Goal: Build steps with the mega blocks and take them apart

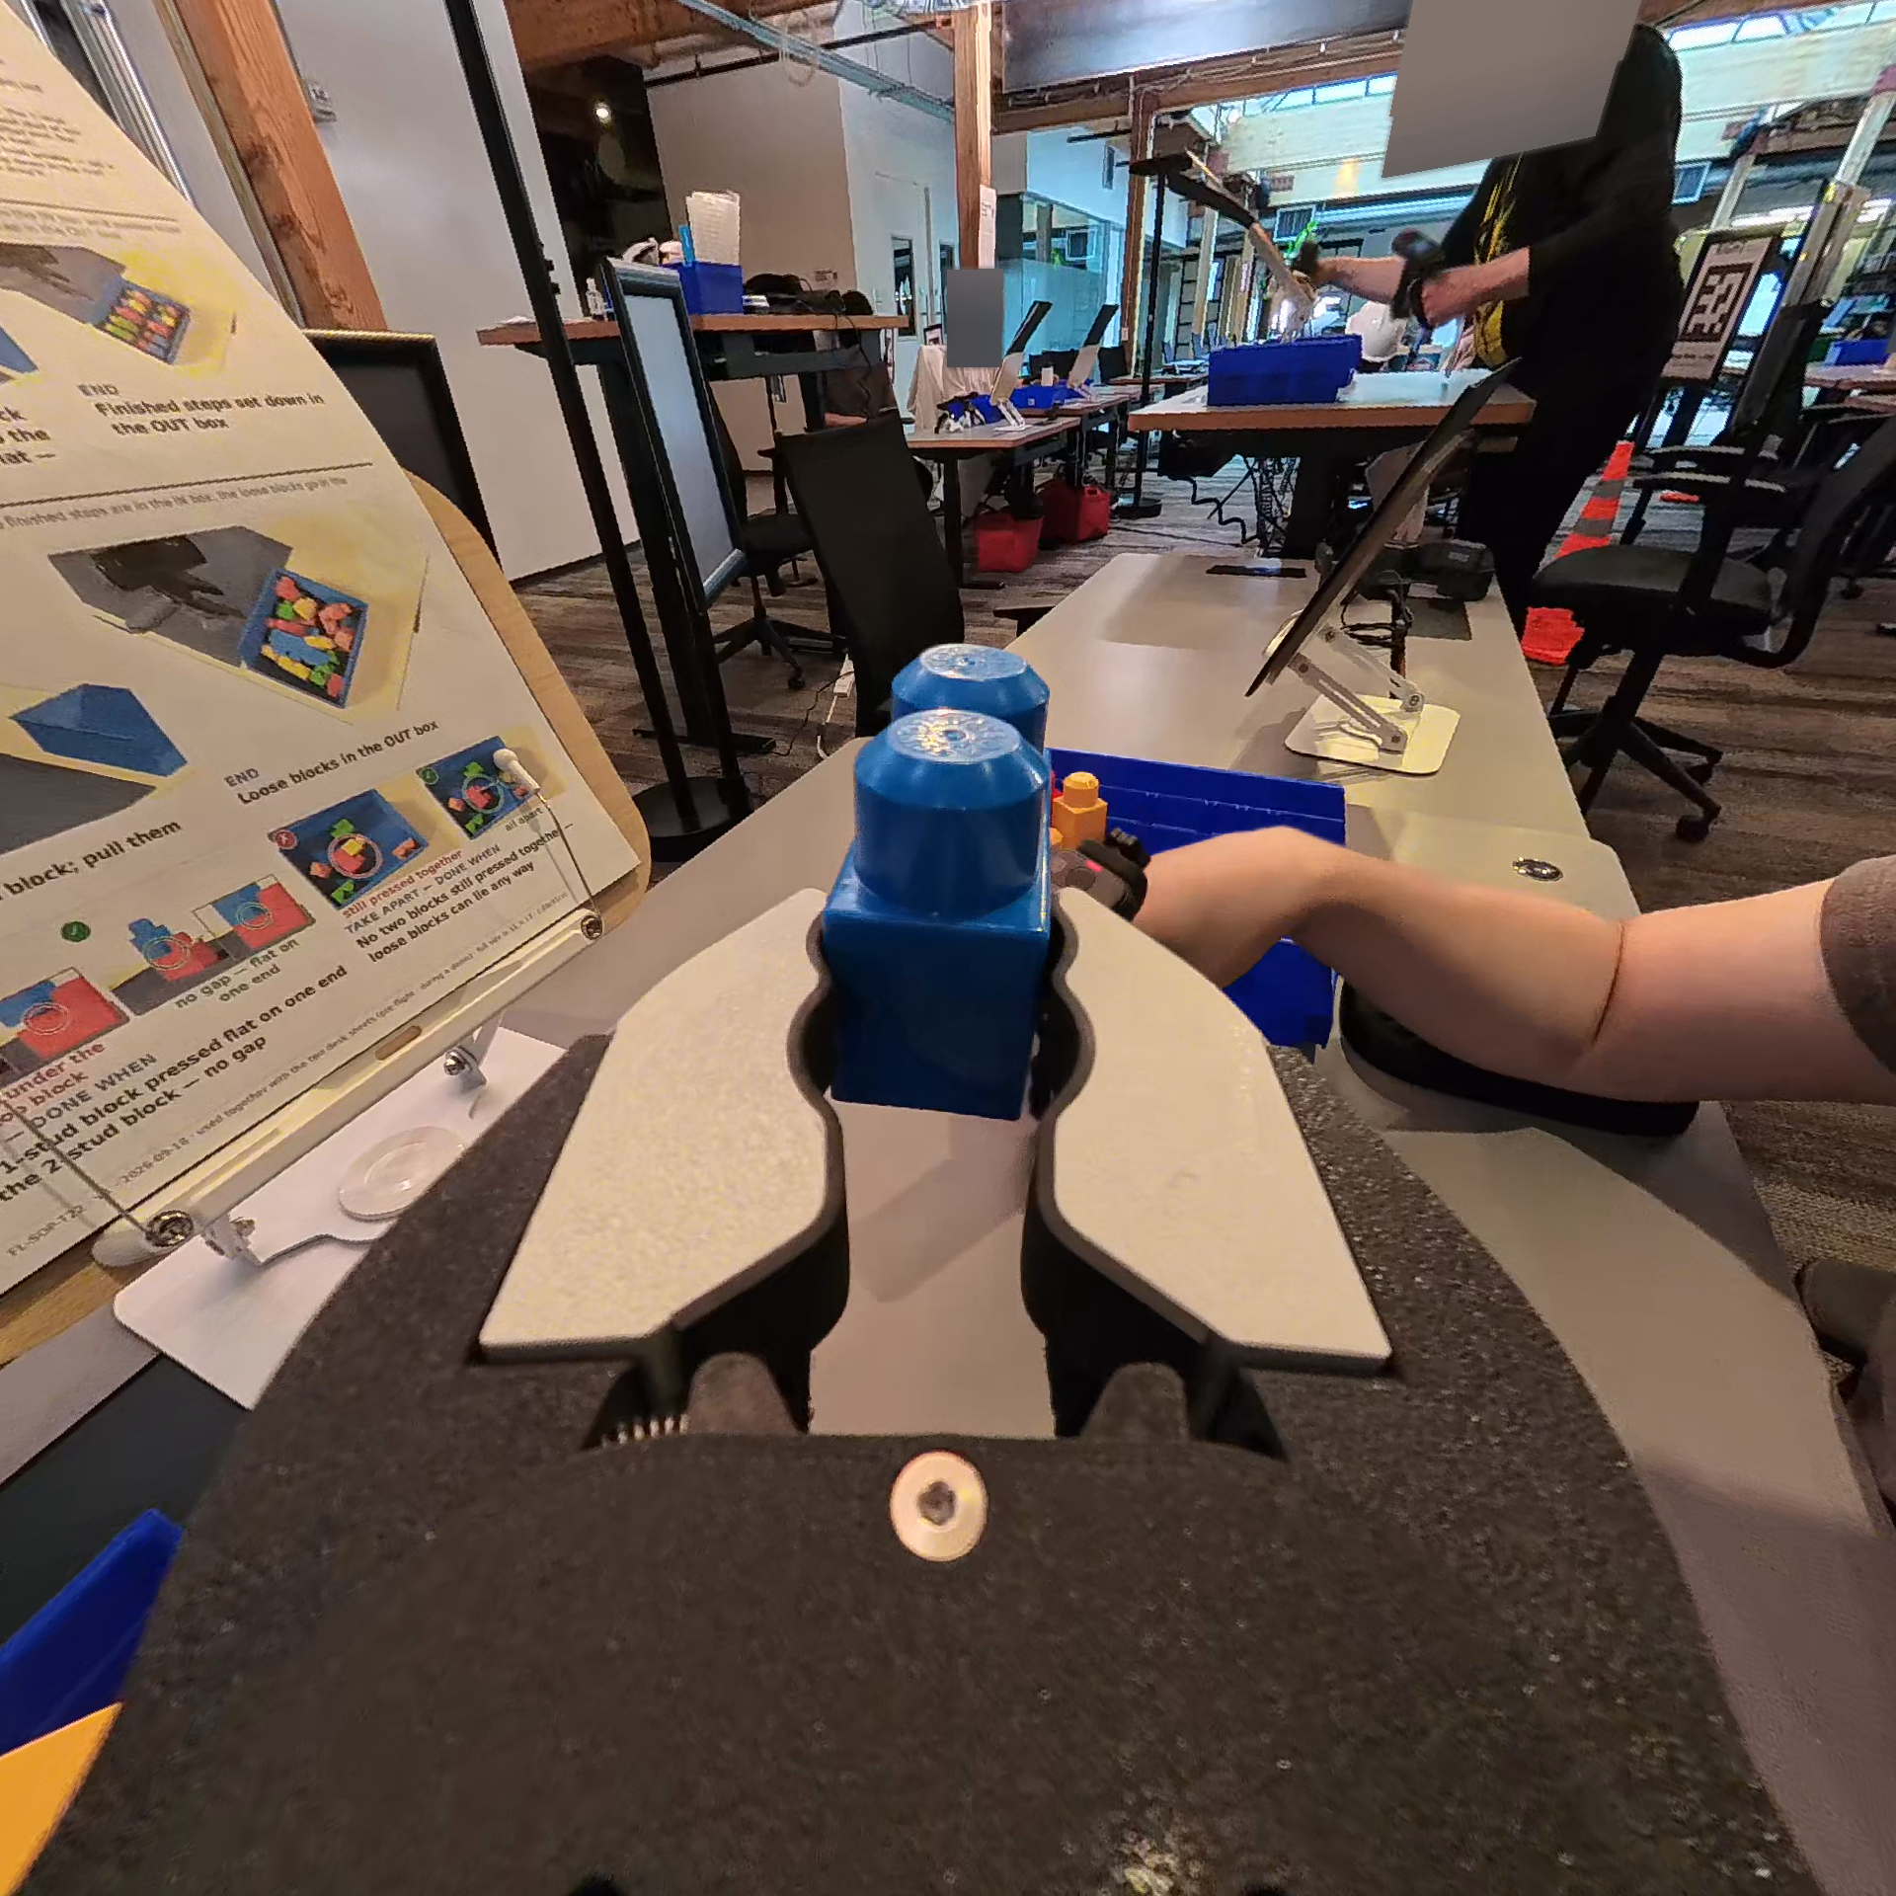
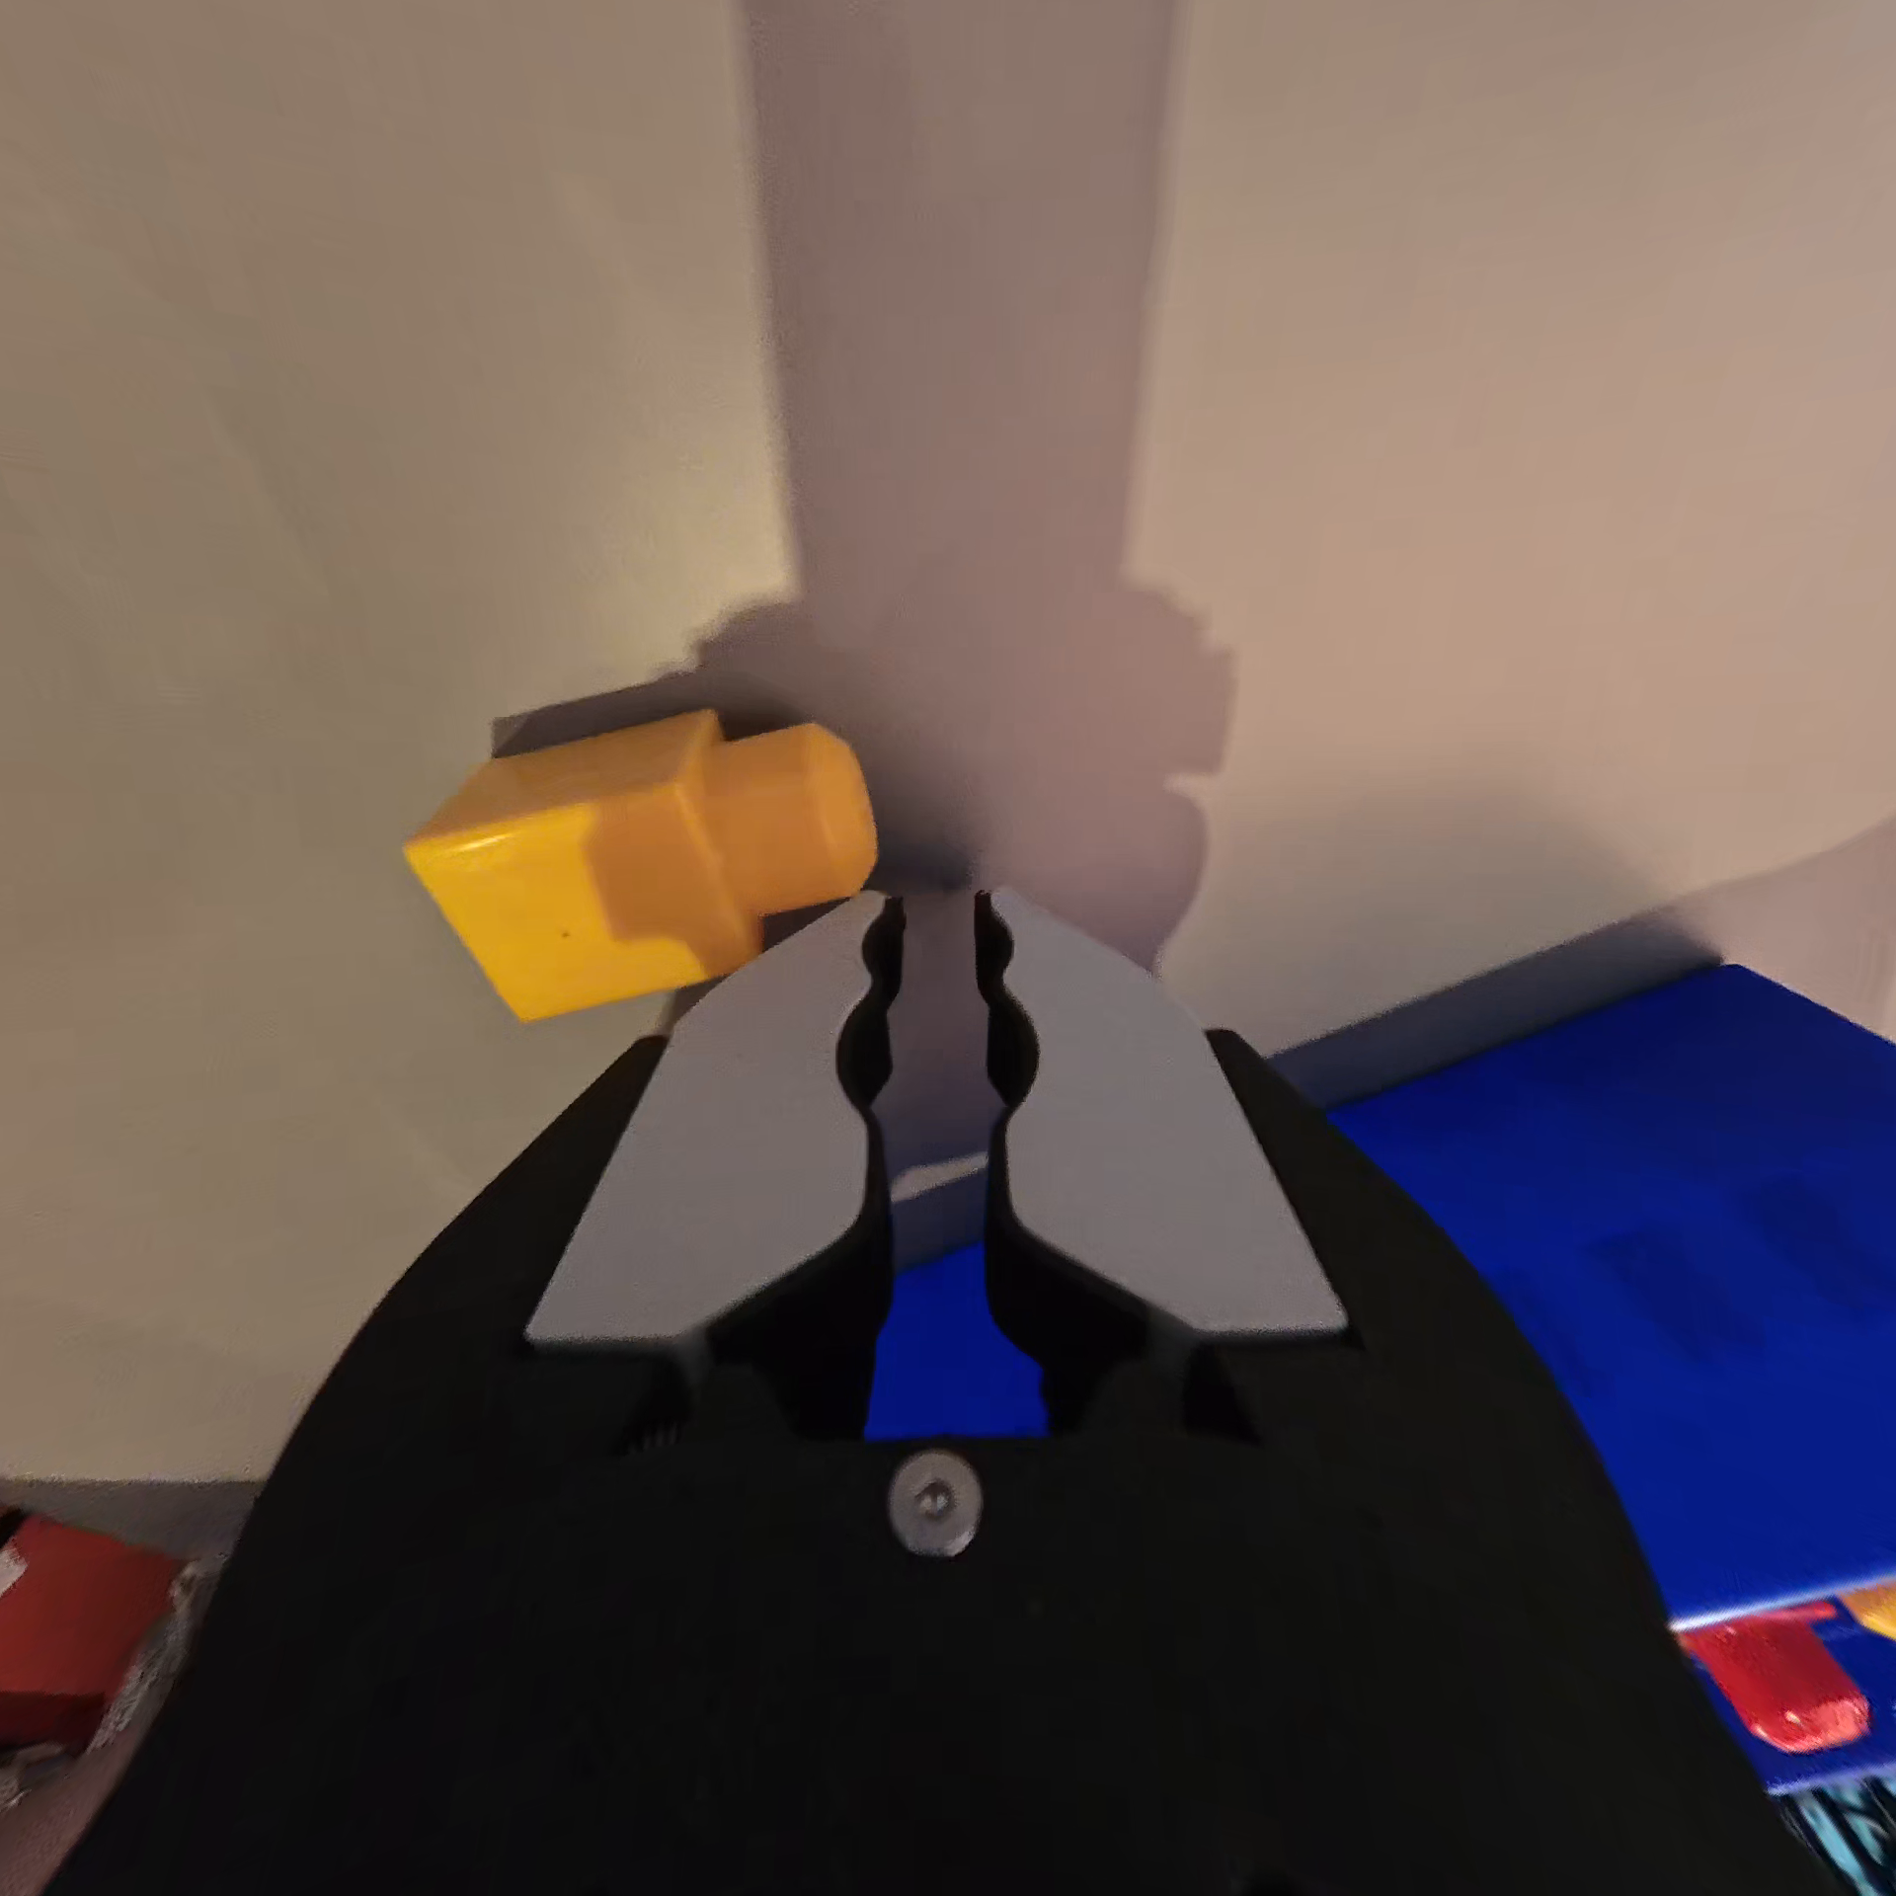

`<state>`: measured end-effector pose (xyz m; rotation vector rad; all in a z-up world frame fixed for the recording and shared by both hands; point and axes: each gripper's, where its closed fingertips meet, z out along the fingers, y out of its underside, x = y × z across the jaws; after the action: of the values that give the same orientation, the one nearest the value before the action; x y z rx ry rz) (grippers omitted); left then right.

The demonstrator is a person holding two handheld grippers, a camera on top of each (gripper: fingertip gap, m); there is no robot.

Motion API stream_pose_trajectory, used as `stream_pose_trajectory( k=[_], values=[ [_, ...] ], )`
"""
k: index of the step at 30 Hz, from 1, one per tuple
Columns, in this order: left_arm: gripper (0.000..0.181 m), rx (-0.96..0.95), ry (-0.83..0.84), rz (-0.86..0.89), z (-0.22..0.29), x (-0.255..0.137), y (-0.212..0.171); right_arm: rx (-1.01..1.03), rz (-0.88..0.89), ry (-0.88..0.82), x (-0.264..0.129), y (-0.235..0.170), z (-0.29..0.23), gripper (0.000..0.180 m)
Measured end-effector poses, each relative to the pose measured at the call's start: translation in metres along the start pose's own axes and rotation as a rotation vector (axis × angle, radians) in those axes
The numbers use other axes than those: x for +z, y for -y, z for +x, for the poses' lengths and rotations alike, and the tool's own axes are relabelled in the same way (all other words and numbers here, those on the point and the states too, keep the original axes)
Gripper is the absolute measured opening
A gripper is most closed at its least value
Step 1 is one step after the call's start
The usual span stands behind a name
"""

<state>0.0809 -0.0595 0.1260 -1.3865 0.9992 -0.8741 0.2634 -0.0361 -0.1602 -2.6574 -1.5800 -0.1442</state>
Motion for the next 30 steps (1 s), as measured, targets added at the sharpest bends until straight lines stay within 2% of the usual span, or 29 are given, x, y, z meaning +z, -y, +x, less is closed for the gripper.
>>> stream_pose_trajectory(
  k=[3,7,10,14,16,19,30],
  values=[
    [0.037,-0.001,-0.006,-0.008,0.002,0.001,-0.001,0.005,0.065,-0.046,-0.003,0.016,0.003,0.011],
    [0.036,0.002,-0.021,-0.027,0.005,0.006,-0.005,-0.03,0.26,-0.046,-0.026,0.049,-0.006,0.012],
    [0.036,0.004,-0.023,-0.039,0.006,0.008,-0.007,0.014,0.311,-0.038,-0.041,0.052,-0.009,0.015],
    [0.036,-0.004,-0.027,-0.048,0.007,0.009,-0.009,0.19,0.267,0.053,-0.045,0.042,-0.017,0.035],
    [0.036,-0.007,-0.029,-0.053,0.008,0.01,-0.01,0.224,0.254,0.04,-0.045,0.039,-0.015,0.049],
    [0.036,-0.009,-0.031,-0.058,0.009,0.01,-0.01,0.249,0.253,0.066,-0.045,0.04,-0.02,0.06],
    [0.037,-0.024,-0.042,-0.068,0.01,0.014,-0.014,0.228,0.062,0.038,-0.011,0.026,-0.031,0.062]
  ],
)
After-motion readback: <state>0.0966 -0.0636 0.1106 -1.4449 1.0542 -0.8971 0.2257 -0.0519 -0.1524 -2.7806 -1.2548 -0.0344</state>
